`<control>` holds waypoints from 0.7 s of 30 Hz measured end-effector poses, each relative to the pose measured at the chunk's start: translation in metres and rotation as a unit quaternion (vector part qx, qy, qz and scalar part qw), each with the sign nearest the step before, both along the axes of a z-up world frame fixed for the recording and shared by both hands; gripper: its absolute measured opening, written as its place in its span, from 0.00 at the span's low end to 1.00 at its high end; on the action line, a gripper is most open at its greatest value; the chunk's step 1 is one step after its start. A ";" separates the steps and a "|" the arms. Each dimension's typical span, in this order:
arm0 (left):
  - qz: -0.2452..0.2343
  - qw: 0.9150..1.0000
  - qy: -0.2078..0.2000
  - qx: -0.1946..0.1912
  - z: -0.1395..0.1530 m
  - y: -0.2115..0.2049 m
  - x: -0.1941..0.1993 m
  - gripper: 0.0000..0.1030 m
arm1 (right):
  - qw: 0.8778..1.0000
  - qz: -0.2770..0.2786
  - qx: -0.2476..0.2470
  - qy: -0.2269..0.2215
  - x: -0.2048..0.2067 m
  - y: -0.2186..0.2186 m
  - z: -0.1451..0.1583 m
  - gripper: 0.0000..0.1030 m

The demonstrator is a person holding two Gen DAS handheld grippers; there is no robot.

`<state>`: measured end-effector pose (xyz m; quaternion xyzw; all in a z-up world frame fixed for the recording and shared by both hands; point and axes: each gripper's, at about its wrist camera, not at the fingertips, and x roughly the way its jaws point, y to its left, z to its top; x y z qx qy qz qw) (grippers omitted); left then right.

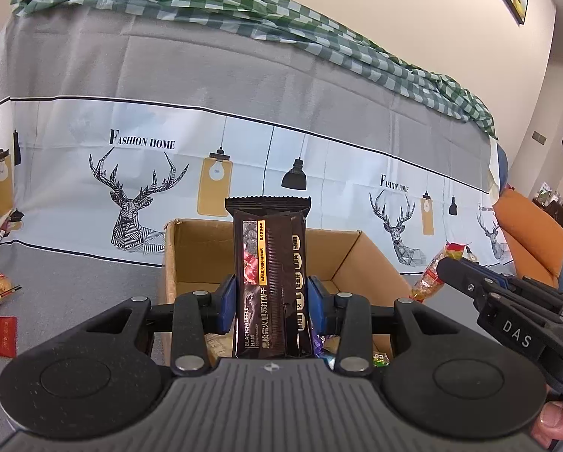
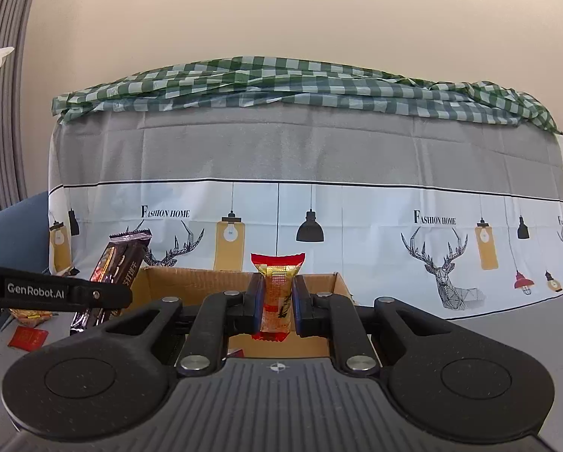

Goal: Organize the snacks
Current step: 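Open both grippers over the box, dropping the chocolate bar and red candy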

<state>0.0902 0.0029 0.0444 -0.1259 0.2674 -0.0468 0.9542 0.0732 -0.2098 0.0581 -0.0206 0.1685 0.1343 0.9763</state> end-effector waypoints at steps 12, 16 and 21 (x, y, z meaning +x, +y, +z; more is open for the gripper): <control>-0.006 1.000 -0.001 -0.001 0.000 0.000 -0.002 0.41 | 1.000 0.005 -0.009 -0.002 -0.001 0.003 -0.001 0.16; -0.006 1.000 -0.001 -0.001 0.000 0.000 -0.002 0.41 | 1.000 0.006 -0.010 -0.001 0.000 0.003 -0.002 0.16; -0.006 1.000 -0.001 -0.001 0.000 0.000 -0.002 0.41 | 1.000 0.008 -0.014 -0.001 0.000 0.004 -0.002 0.16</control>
